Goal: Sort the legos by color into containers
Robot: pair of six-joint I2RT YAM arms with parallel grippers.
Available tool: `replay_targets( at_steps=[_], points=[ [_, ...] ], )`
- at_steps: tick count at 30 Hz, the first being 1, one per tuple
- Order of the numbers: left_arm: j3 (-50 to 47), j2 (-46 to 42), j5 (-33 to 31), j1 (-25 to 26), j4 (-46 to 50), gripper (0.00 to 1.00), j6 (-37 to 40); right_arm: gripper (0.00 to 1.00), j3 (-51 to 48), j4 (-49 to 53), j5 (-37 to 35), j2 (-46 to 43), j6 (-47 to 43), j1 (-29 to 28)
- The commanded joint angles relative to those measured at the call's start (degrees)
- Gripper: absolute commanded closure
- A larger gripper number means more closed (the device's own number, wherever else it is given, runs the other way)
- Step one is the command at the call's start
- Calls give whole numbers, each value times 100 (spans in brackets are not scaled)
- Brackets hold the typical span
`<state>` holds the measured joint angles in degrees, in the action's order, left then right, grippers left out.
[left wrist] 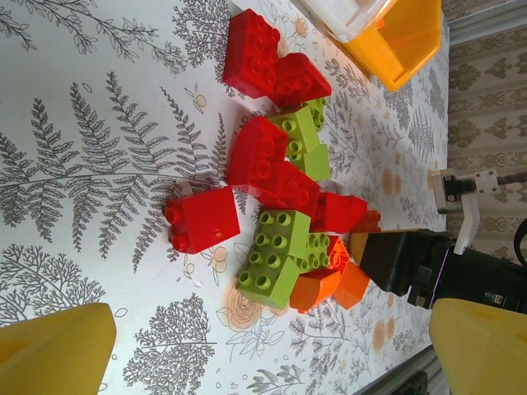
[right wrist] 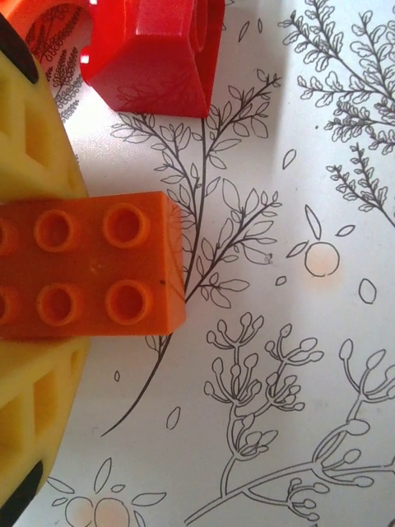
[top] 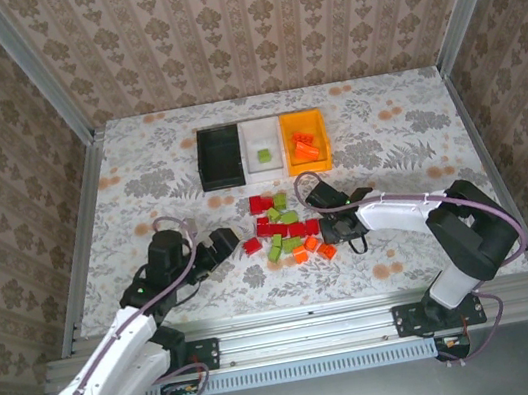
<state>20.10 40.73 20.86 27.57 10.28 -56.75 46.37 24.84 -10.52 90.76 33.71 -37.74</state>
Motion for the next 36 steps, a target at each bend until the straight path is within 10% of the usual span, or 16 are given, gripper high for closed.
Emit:
replay_targets(
  at_steps=[1, 26, 36],
  points=[
    [-67, -101, 161, -97, -13, 0, 180, 61, -94, -67, -53, 58, 153, 12],
    [67, -127, 427, -524, 222, 0, 387, 65, 386, 380, -450, -610, -220, 381],
    [232, 495, 1883, -2280, 17, 0, 642, 65, 2618, 363, -771, 854, -1062, 890]
  ],
)
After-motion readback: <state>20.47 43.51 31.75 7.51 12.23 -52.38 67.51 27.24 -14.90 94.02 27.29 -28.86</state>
